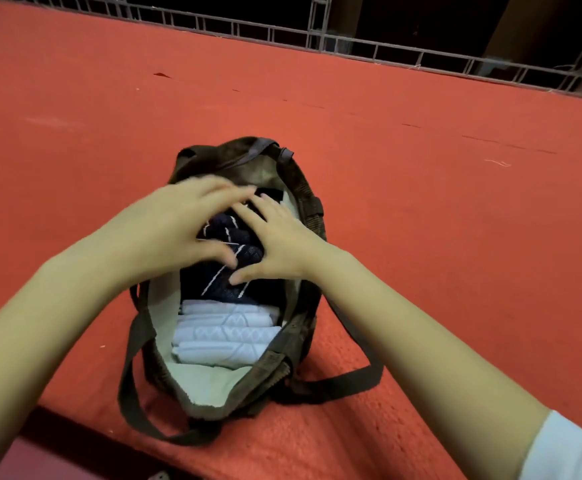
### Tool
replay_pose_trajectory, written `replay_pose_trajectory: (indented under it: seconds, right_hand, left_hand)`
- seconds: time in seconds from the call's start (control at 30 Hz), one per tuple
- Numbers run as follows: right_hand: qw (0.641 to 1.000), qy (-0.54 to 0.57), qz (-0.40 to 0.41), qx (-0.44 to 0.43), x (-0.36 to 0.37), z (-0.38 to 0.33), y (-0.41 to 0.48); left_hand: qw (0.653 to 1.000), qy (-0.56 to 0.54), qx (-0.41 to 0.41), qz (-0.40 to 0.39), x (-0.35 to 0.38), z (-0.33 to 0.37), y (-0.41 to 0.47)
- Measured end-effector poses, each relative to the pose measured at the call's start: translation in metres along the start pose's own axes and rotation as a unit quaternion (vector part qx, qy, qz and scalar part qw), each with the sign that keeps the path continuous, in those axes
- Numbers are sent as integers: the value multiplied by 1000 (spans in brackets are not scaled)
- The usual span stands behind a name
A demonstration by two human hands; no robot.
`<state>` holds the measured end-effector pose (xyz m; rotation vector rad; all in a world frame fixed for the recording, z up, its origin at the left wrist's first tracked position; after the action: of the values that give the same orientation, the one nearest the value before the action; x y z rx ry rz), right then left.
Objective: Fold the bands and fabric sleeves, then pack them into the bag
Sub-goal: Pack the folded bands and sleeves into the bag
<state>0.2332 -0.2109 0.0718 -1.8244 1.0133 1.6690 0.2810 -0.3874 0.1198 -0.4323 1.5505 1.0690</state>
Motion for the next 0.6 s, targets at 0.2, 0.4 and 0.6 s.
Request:
replay_pose_trajectory:
  seconds: [0.2, 0.4, 0.6]
  right_hand:
    - [999, -46, -27, 12, -3, 5, -8]
    - [999, -22, 12, 21, 1, 9, -8]
    - [999, -21, 2, 24, 0, 6, -12]
  left_hand:
    - [976, 141, -64, -151, 39, -21, -11]
    - [992, 114, -36, -49, 47, -29, -8]
    - [991, 106, -43, -76, 47, -27, -10]
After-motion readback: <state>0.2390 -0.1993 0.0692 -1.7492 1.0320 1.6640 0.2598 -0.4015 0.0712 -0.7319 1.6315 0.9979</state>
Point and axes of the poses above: each hand's wrist, its own y-axis towards the middle knuckle, its own x-axis out of the palm, z = x × y, the point moved 1 cm from there along y, towards the middle knuckle, and after that the axes turned 3 degrees about z, right-handed, at the moved point
